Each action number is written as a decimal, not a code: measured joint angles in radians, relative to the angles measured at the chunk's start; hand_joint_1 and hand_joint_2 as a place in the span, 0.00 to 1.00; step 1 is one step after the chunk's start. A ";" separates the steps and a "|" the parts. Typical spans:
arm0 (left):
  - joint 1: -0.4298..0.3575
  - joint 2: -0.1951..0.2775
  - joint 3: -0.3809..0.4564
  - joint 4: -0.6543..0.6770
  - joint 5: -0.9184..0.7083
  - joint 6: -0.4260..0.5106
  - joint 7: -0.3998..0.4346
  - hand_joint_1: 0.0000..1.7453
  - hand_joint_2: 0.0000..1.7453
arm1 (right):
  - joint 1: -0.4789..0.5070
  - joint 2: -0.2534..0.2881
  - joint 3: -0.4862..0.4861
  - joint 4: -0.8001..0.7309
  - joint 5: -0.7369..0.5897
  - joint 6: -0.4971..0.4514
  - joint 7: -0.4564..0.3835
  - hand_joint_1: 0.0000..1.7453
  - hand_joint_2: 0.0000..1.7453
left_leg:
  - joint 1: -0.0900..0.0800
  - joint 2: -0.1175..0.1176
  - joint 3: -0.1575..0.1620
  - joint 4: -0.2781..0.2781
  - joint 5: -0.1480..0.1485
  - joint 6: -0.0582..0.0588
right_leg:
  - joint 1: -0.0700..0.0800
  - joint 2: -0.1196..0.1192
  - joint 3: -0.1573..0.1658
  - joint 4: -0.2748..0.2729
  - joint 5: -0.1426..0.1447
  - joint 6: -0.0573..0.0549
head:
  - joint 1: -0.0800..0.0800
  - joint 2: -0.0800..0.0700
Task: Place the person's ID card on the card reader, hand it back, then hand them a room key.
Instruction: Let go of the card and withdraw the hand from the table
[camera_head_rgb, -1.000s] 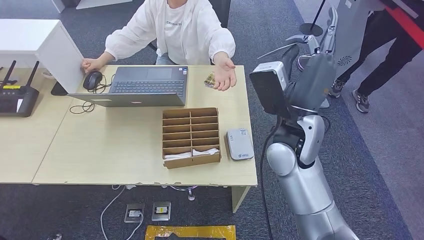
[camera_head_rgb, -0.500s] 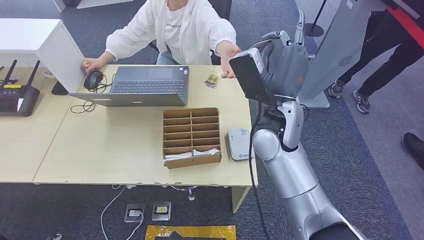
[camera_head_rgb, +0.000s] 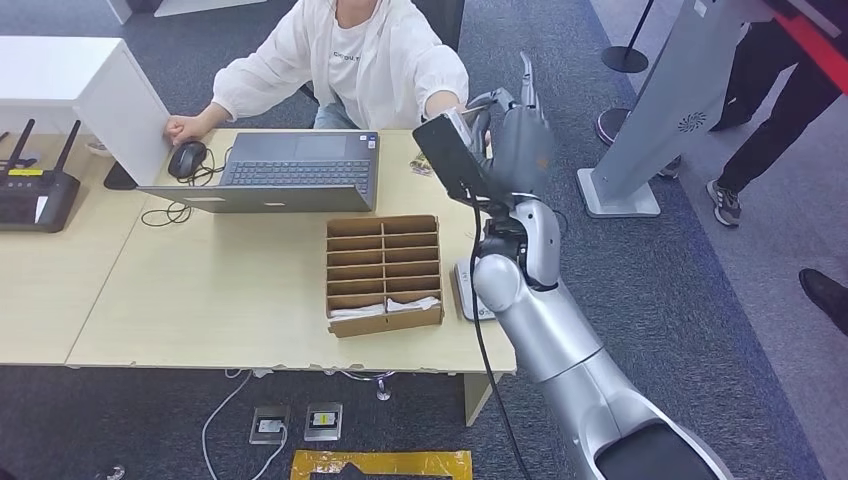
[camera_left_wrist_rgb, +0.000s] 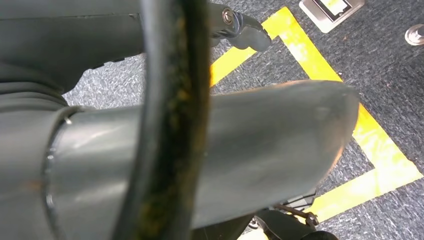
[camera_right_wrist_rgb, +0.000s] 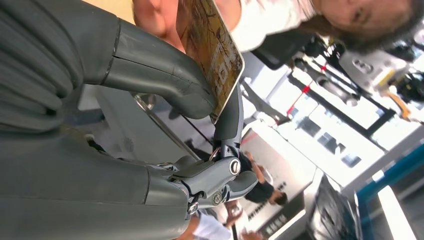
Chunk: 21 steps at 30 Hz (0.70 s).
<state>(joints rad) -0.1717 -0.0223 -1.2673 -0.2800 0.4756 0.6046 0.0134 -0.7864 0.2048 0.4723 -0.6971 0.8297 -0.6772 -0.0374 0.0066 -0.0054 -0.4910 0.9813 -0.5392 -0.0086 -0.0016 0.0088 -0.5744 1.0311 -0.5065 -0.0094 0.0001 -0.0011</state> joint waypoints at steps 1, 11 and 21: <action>0.000 0.000 0.000 0.000 0.000 0.000 0.000 0.00 0.00 | -0.002 0.004 0.008 0.017 -0.013 0.004 0.000 1.00 1.00 | 0.000 0.000 0.000 0.000 0.000 0.000 | 0.000 0.000 0.000 0.000 0.000 0.000 | 0.000 0.000; 0.001 0.000 0.000 0.000 0.000 0.001 0.000 0.00 0.00 | -0.013 0.020 0.067 0.133 -0.056 0.013 0.002 1.00 1.00 | 0.000 0.000 0.000 0.000 0.000 0.000 | 0.000 -0.001 0.000 0.000 0.000 0.000 | 0.000 0.000; 0.001 0.000 0.000 0.000 0.000 -0.006 0.000 0.00 0.00 | -0.017 0.023 0.092 0.183 -0.079 0.026 -0.014 0.00 0.50 | 0.000 0.000 0.000 0.000 0.000 0.000 | 0.000 -0.001 0.000 0.000 0.000 0.000 | 0.000 0.000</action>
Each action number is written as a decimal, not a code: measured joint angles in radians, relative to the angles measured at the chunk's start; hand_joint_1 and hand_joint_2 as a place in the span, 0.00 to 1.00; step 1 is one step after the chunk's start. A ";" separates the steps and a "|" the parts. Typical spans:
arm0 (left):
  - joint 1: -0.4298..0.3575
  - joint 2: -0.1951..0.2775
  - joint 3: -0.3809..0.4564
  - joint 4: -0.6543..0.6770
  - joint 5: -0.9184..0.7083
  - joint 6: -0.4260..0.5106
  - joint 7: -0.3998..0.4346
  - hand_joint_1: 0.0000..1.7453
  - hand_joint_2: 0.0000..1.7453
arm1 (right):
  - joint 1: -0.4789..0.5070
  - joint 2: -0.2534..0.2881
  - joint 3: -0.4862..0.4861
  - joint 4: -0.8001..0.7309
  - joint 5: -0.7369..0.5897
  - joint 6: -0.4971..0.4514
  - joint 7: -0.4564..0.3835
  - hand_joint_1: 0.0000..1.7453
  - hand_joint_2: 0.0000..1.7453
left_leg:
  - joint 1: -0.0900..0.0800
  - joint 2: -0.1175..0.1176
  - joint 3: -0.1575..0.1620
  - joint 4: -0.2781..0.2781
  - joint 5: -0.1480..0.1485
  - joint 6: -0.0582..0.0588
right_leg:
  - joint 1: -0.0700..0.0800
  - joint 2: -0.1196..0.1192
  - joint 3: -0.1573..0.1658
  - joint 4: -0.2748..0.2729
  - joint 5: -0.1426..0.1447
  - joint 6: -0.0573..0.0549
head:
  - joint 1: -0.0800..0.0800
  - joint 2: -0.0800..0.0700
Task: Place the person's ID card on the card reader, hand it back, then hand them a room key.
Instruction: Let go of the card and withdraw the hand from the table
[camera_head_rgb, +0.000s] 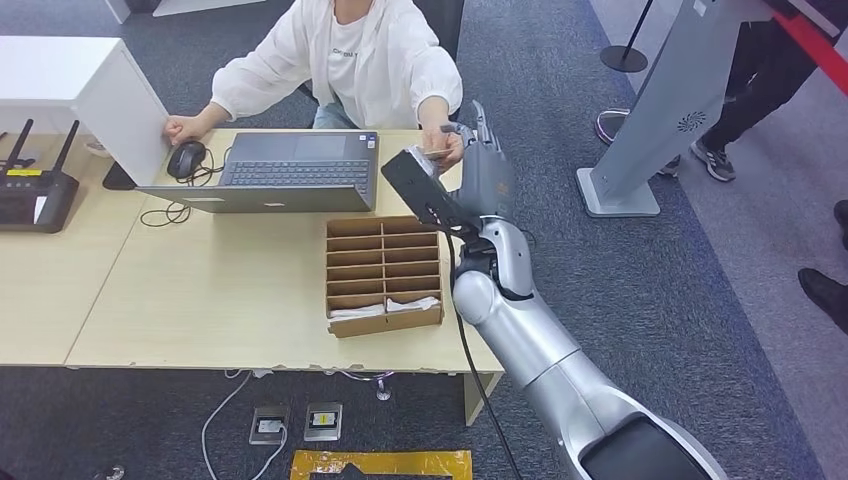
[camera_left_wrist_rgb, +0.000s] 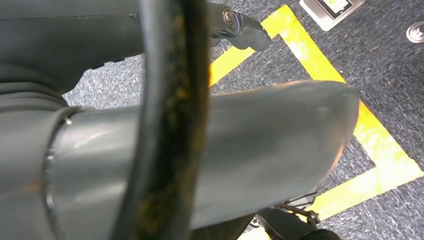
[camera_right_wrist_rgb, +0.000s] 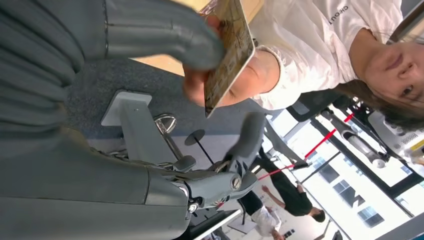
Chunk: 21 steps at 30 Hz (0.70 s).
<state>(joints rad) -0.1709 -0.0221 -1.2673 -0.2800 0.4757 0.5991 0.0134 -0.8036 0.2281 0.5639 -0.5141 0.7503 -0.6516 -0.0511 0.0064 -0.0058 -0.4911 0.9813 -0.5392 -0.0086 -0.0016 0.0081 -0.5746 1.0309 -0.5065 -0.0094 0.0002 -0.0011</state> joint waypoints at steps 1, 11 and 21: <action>0.000 0.000 0.000 0.000 0.000 0.000 0.000 0.00 0.00 | 0.000 0.000 0.003 0.002 -0.002 -0.002 -0.001 0.00 0.75 | 0.000 0.000 0.000 0.000 0.000 0.000 | 0.000 0.000 0.000 0.000 0.000 0.000 | 0.000 0.000; 0.003 0.000 0.000 0.000 0.000 0.000 0.011 0.00 0.00 | 0.040 -0.003 -0.010 -0.057 0.195 -0.044 -0.017 0.00 1.00 | 0.000 0.000 0.000 0.000 0.000 0.000 | 0.000 0.001 0.000 0.000 0.000 0.000 | 0.000 0.000; 0.033 0.003 0.008 0.000 0.022 0.024 0.005 0.00 0.00 | 0.269 0.000 -0.188 -0.397 0.267 -0.052 -0.112 0.00 0.00 | 0.000 0.000 0.001 0.000 0.000 0.000 | 0.000 0.001 0.000 -0.001 0.000 0.000 | 0.000 0.000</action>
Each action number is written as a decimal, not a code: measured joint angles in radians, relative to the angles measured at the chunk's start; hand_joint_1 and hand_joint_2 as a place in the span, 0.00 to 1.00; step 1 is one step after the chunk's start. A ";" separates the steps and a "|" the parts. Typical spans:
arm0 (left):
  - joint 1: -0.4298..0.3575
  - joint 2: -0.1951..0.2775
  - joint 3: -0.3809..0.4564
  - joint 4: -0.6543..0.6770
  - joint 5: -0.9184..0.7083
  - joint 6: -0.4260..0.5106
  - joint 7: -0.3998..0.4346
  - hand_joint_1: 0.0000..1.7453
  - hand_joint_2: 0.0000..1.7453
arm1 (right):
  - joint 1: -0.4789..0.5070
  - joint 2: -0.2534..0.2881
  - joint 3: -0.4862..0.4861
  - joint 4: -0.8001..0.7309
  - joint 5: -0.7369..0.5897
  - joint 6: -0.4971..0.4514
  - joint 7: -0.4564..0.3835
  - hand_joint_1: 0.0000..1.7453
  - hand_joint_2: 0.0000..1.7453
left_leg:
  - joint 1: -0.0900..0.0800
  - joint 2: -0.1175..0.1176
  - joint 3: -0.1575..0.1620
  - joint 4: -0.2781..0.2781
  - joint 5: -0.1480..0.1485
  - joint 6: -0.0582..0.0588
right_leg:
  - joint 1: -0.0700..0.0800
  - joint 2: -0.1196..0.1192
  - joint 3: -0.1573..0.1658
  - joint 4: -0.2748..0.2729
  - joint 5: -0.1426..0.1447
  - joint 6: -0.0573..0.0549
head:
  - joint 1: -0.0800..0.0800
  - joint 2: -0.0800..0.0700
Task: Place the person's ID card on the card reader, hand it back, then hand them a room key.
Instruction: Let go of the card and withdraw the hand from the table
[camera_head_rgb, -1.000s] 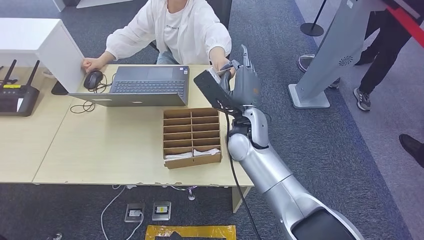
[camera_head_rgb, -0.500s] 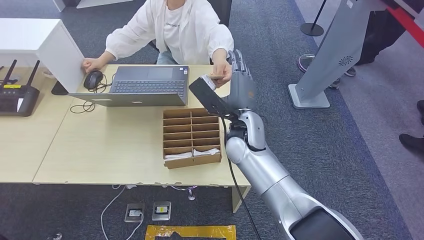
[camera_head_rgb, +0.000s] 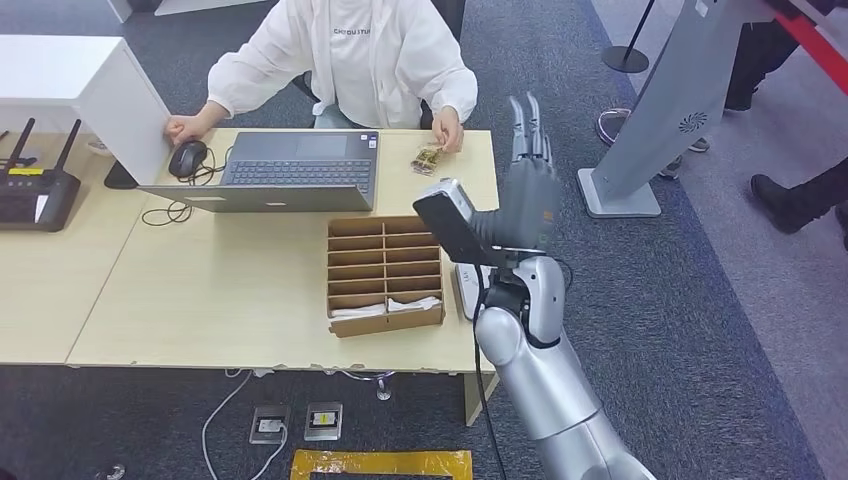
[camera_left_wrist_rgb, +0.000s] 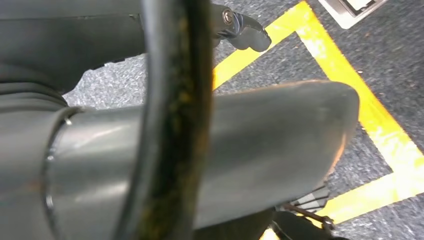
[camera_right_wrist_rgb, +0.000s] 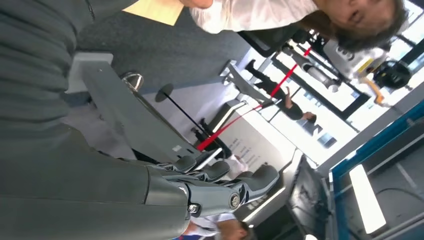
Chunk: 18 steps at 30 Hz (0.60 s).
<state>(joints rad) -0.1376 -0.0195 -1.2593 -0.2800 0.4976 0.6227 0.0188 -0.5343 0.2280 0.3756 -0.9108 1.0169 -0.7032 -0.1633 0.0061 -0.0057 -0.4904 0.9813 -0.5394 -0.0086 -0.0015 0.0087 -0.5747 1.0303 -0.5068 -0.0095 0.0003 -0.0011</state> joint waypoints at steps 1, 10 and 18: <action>0.004 0.000 0.001 0.000 0.002 0.002 -0.002 0.00 0.00 | 0.023 -0.001 -0.014 -0.043 -0.011 0.000 0.000 0.00 0.25 | 0.000 0.001 0.000 0.000 0.000 0.000 | 0.000 0.001 0.000 0.000 0.000 0.000 | 0.000 0.000; 0.024 0.000 0.018 0.000 0.045 0.018 -0.036 0.00 0.00 | 0.262 -0.033 -0.075 -0.340 -0.142 -0.003 0.053 0.00 1.00 | 0.000 0.004 0.001 0.000 0.000 0.000 | 0.000 0.003 0.000 0.000 0.000 0.000 | 0.000 0.000; 0.027 0.000 0.023 0.001 0.060 0.016 -0.037 0.00 0.00 | 0.382 -0.086 -0.078 -0.502 -0.197 -0.002 0.110 0.00 1.00 | 0.000 0.004 0.001 0.000 0.000 0.000 | 0.000 0.003 0.000 0.000 0.000 0.000 | 0.000 0.000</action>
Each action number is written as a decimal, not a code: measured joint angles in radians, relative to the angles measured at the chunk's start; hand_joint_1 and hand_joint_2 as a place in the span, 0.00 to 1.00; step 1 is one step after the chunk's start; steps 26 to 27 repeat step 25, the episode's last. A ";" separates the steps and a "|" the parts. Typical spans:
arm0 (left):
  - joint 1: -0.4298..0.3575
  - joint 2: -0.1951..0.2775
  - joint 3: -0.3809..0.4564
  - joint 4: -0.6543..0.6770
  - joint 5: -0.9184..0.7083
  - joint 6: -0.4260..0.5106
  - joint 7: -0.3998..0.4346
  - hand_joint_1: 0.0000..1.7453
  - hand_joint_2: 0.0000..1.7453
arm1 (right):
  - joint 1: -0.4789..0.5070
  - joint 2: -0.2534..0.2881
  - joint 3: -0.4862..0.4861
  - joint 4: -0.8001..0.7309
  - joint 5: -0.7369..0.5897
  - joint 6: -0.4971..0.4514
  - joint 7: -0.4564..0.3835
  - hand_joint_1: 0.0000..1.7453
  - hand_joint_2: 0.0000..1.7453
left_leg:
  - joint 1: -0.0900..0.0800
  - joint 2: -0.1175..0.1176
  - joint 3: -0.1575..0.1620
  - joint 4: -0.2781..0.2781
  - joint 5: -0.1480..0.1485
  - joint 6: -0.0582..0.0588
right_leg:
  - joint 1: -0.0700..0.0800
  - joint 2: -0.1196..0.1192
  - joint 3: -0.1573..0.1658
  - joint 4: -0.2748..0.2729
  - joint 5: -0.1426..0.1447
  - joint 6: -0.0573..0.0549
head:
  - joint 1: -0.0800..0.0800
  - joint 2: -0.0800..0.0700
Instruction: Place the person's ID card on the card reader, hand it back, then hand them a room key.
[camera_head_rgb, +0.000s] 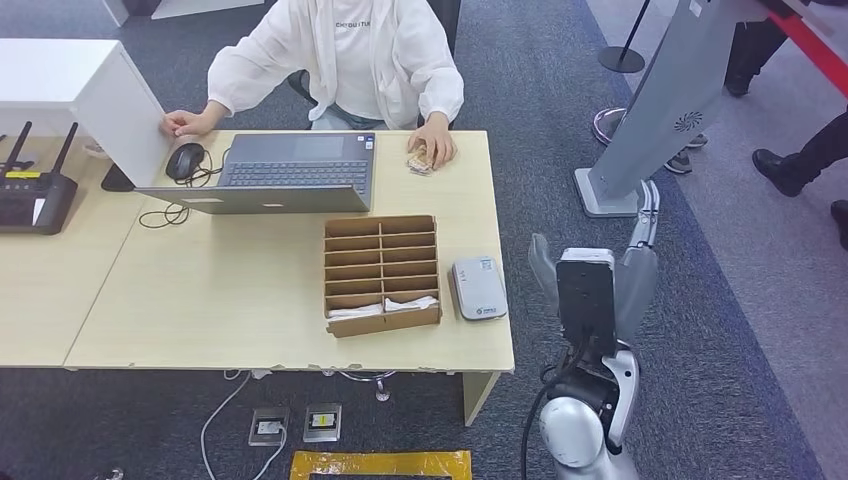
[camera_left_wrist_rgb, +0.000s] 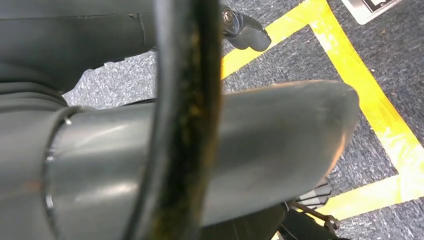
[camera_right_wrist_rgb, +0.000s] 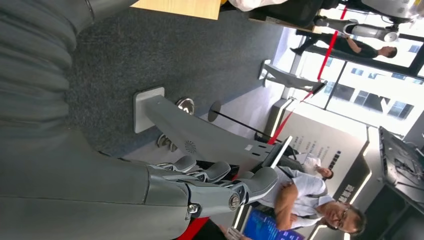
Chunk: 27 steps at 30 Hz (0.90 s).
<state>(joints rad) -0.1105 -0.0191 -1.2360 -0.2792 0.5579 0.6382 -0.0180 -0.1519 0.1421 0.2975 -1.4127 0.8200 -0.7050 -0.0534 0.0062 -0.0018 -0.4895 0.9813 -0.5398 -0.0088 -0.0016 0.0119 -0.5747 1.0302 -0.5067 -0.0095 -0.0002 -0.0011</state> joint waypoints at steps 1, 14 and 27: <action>0.000 0.000 0.000 0.000 0.001 0.000 0.000 0.00 0.00 | 0.009 -0.006 0.002 -0.011 -0.005 0.000 0.008 0.00 1.00 | 0.000 0.000 0.000 0.000 0.000 0.000 | 0.000 0.000 0.000 0.000 0.000 0.000 | 0.000 0.000; 0.000 0.000 0.000 0.000 0.013 -0.001 0.000 0.00 0.00 | 0.037 -0.091 0.085 -0.099 -0.038 0.004 0.090 0.00 1.00 | 0.000 0.000 0.000 0.000 0.000 0.000 | 0.000 0.000 0.000 0.000 0.000 0.000 | 0.000 0.000; -0.001 0.004 0.000 0.000 0.007 -0.018 0.004 0.00 0.00 | 0.053 -0.133 0.131 -0.115 -0.064 0.004 0.106 0.00 1.00 | 0.000 0.000 0.000 0.000 0.000 0.000 | 0.000 0.000 0.000 0.000 0.000 0.000 | 0.000 0.000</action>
